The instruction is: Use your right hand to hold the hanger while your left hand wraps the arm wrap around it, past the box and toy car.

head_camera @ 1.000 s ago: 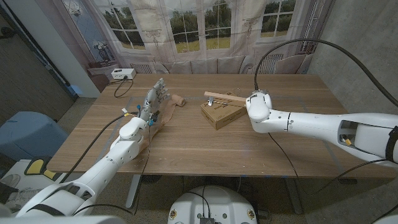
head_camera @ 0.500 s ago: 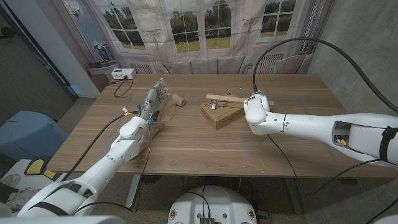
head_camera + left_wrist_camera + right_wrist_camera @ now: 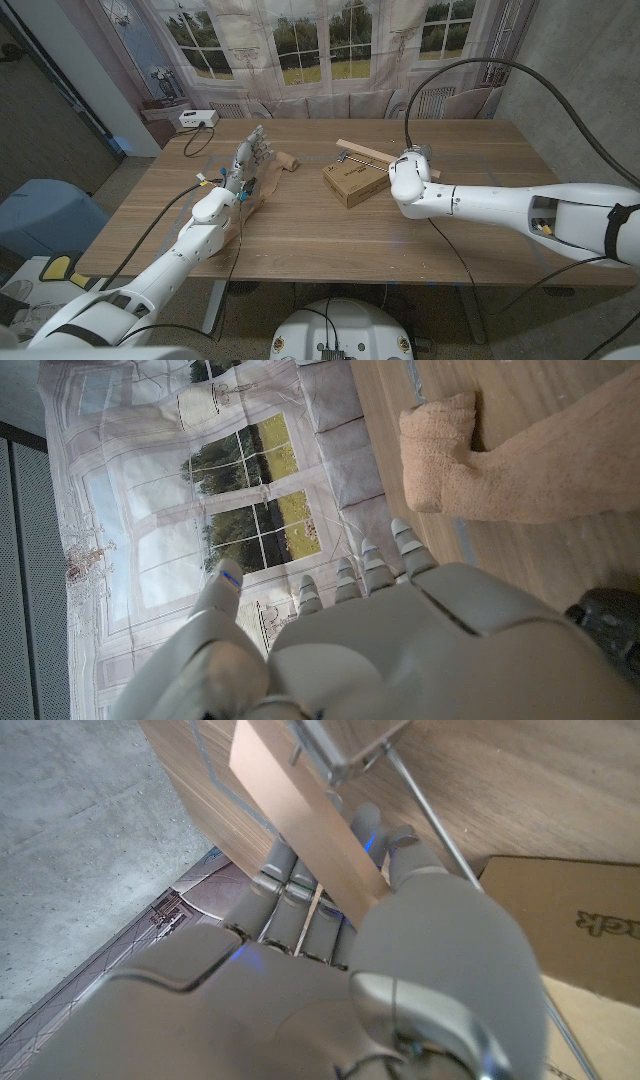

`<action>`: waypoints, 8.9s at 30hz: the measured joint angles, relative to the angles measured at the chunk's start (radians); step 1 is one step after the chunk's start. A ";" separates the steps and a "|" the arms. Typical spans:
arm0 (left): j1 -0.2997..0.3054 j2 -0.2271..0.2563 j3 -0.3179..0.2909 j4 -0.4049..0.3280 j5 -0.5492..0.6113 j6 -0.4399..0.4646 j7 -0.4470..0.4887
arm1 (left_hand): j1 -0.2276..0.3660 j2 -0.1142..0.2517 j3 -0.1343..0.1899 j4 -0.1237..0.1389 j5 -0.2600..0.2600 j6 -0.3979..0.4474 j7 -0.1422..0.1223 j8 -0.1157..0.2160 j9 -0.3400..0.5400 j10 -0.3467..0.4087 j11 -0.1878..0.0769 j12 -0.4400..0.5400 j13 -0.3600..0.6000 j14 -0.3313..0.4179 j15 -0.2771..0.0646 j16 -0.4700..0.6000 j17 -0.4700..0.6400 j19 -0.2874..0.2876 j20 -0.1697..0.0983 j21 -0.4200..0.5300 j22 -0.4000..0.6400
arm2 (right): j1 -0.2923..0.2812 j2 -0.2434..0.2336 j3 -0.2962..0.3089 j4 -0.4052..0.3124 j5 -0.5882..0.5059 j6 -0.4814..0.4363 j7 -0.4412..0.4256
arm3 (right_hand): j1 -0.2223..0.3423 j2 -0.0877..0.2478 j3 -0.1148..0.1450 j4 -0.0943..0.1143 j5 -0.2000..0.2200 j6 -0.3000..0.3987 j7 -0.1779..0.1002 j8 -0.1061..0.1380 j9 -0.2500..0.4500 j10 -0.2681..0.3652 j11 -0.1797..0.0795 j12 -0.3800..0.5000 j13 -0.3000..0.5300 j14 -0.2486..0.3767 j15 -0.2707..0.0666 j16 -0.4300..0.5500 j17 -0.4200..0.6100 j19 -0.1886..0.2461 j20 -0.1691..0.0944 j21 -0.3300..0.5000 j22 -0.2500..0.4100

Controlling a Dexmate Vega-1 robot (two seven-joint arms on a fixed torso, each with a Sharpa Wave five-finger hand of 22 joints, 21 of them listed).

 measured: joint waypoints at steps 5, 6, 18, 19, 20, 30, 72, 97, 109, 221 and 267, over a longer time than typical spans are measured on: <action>0.002 0.002 -0.001 -0.003 -0.001 -0.001 0.000 | 0.000 0.000 0.000 0.000 0.000 0.000 0.000 0.000 0.000 0.000 0.000 0.000 0.000 0.000 0.000 0.000 0.000 0.000 0.000 0.000 0.003 | -0.006 0.005 0.020 0.002 0.025 -0.008 -0.015 | -0.126 -0.024 -0.103 0.101 0.059 0.122 -0.024 0.157 0.166 0.055 -0.014 0.175 0.292 0.051 -0.077 0.209 0.003 -0.021 -0.006 0.154 0.077; 0.003 0.002 -0.001 -0.004 -0.001 -0.001 0.000 | 0.000 0.000 0.000 0.000 0.000 0.000 0.000 0.000 0.000 0.000 0.000 0.000 0.000 0.000 0.000 0.000 0.000 0.000 0.000 0.000 0.004 | -0.006 0.005 0.020 0.002 0.029 -0.009 -0.018 | -0.157 -0.010 -0.116 0.120 0.072 0.141 -0.030 0.178 0.185 0.084 -0.022 0.211 0.334 0.065 -0.092 0.278 0.005 -0.012 -0.010 0.180 0.086; 0.007 0.006 -0.002 -0.014 -0.001 -0.001 0.000 | 0.000 0.000 0.000 0.000 0.000 0.000 0.000 0.000 0.000 0.000 0.000 0.000 0.000 0.000 0.000 0.000 0.000 0.000 0.000 0.000 0.005 | -0.065 -0.028 0.098 -0.071 0.069 -0.005 -0.195 | -0.190 -0.014 -0.152 0.167 0.133 0.168 -0.043 0.229 0.216 0.184 -0.070 0.383 0.402 0.137 -0.112 0.583 0.006 0.086 -0.034 0.289 0.090; 0.007 0.007 -0.002 -0.016 -0.001 -0.001 0.000 | 0.000 0.000 0.000 0.000 0.000 0.000 0.000 0.000 0.000 0.000 0.000 0.000 0.000 0.000 0.000 0.000 0.000 0.000 0.000 0.000 0.005 | -0.065 -0.028 0.098 -0.071 0.070 0.003 -0.236 | -0.192 -0.012 -0.154 0.168 0.133 0.168 -0.043 0.231 0.213 0.184 -0.070 0.389 0.401 0.137 -0.113 0.616 0.006 0.087 -0.036 0.290 0.087; 0.008 0.007 -0.002 -0.018 -0.001 0.001 0.001 | 0.000 0.000 0.000 0.000 0.000 0.000 0.000 0.000 0.000 0.000 0.000 0.000 0.000 0.000 0.000 0.000 0.000 0.000 0.000 0.000 0.005 | -0.116 -0.053 0.151 -0.119 0.070 0.007 -0.256 | -0.192 -0.012 -0.153 0.168 0.137 0.170 -0.042 0.232 0.211 0.185 -0.070 0.391 0.400 0.137 -0.113 0.648 0.006 0.087 -0.036 0.293 0.085; 0.016 0.017 -0.002 -0.045 0.005 0.011 0.012 | 0.000 0.000 0.000 0.000 0.000 0.000 0.000 0.000 0.000 0.000 0.000 0.000 0.000 0.000 0.000 0.000 0.000 0.000 0.000 0.000 0.005 | -0.242 -0.087 0.268 -0.198 0.047 0.045 -0.478 | -0.191 -0.011 -0.149 0.172 0.145 0.175 -0.040 0.239 0.206 0.197 -0.078 0.429 0.398 0.189 -0.150 0.701 0.228 0.095 -0.039 0.309 0.074; 0.085 0.316 0.022 -0.600 0.262 0.617 0.350 | 0.126 -0.054 0.025 -0.044 0.005 -0.020 0.013 0.015 0.010 -0.021 0.003 0.000 0.007 -0.037 -0.006 -0.015 0.000 0.018 0.000 0.000 0.005 | -0.537 -0.047 0.554 -0.330 -0.019 0.207 -0.828 | -0.191 -0.011 -0.139 0.182 0.145 0.180 -0.045 0.279 0.187 0.192 -0.083 0.544 0.393 0.209 -0.152 0.702 0.225 0.117 -0.048 0.367 0.027; -0.145 0.344 0.233 -0.684 0.555 1.105 0.337 | 0.279 -0.115 0.028 -0.047 0.015 0.084 -0.059 0.045 0.010 0.031 -0.030 0.023 0.016 -0.006 -0.030 -0.003 -0.003 0.114 -0.002 0.019 -0.002 | -0.630 -0.066 0.635 -0.381 -0.039 0.249 -0.847 | -0.191 -0.011 -0.138 0.192 0.145 0.180 -0.045 0.299 0.174 0.176 -0.080 0.606 0.391 0.209 -0.152 0.701 0.225 0.114 -0.044 0.399 0.004; -0.338 0.329 0.413 -0.618 0.672 1.179 0.156 | 0.300 -0.203 -0.025 -0.033 0.040 0.029 -0.062 0.015 0.009 0.010 -0.029 0.023 0.021 -0.038 -0.020 -0.012 -0.003 0.146 -0.007 0.019 -0.012 | -0.662 -0.075 0.668 -0.391 -0.039 0.267 -0.856 | -0.191 -0.011 -0.138 0.192 0.145 0.180 -0.045 0.309 0.169 0.167 -0.082 0.631 0.391 0.209 -0.152 0.701 0.225 0.105 -0.043 0.419 -0.007; -0.641 -0.192 0.923 0.186 1.254 1.231 -0.038 | 0.893 -0.079 -0.018 -0.043 0.005 0.669 0.107 0.176 0.041 0.546 -0.054 0.207 0.074 0.465 0.047 0.122 0.108 0.841 -0.336 0.206 0.004 | -0.753 -0.135 0.783 -0.352 0.111 0.416 -0.947 | -0.191 -0.011 -0.136 0.194 0.125 0.169 -0.034 0.361 0.123 0.153 -0.082 0.655 0.391 0.212 -0.155 0.702 0.224 0.078 -0.034 0.524 -0.091; -0.280 0.103 0.562 -0.436 1.256 1.018 0.597 | 1.102 -0.186 -0.098 -0.040 -0.004 0.923 0.127 0.256 0.107 0.747 -0.104 0.352 0.125 0.504 0.086 0.340 0.200 0.890 -0.348 0.492 0.052 | -0.787 -0.138 0.792 -0.418 0.072 0.399 -0.995 | -0.191 -0.011 -0.132 0.197 0.118 0.165 -0.031 0.387 0.104 0.153 -0.081 0.656 0.391 0.212 -0.155 0.701 0.225 0.054 -0.028 0.571 -0.128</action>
